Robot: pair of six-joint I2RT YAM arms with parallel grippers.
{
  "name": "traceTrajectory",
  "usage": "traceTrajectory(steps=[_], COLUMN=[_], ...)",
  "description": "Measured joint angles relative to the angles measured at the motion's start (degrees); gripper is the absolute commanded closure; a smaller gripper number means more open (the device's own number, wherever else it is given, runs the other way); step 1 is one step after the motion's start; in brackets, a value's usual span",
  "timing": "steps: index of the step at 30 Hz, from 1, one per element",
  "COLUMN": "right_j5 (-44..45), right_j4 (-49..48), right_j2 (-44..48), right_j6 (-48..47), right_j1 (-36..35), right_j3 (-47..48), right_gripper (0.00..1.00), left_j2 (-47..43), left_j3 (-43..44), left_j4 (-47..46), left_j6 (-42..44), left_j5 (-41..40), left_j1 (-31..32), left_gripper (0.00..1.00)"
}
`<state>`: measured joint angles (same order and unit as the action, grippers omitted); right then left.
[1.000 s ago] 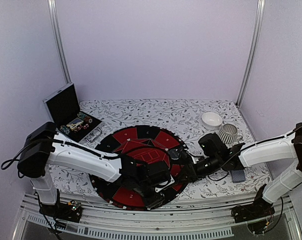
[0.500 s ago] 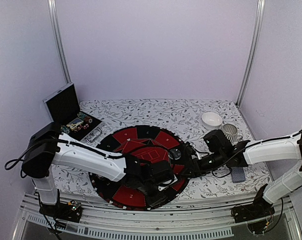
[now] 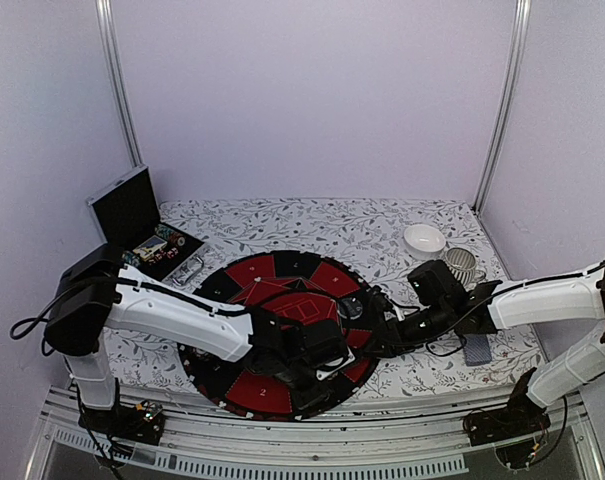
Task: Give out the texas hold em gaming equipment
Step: Pick up the poker chip from the small blind area.
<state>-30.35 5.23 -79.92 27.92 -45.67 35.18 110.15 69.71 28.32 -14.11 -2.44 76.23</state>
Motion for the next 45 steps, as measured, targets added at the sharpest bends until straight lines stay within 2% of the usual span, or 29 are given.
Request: traceTrajectory(steps=[2,4,25,34,41,45], right_j5=[0.00,0.00,-0.20,-0.22,-0.22,-0.22], right_j4=[0.20,0.42,1.20,1.22,1.62,1.86], right_j2=[0.04,0.15,0.74,0.74,0.74,0.74], right_j6=[-0.26,-0.42,-1.55,-2.05,-2.27,-2.45], right_j1=[0.00,0.00,0.37,0.44,0.79,0.85], right_j3=[0.02,0.02,0.02,0.02,0.09,0.13], right_gripper=[0.55,0.55,0.55,0.55,0.55,0.55], left_j2=[-0.28,-0.59,-0.76,-0.76,-1.53,-1.92], left_j3=[-0.42,-0.87,-1.88,-2.60,-3.87,-4.00], left_j4=[-0.42,-0.79,-2.47,-2.99,-4.37,-4.35], left_j6=[0.17,0.55,2.34,2.99,3.15,3.13], left_j5=[0.33,0.94,-1.68,-1.92,-1.81,-1.62], left_j1=[-0.04,0.09,2.51,2.91,2.89,2.91], left_gripper=[0.51,0.49,0.48,0.60,0.64,0.75])
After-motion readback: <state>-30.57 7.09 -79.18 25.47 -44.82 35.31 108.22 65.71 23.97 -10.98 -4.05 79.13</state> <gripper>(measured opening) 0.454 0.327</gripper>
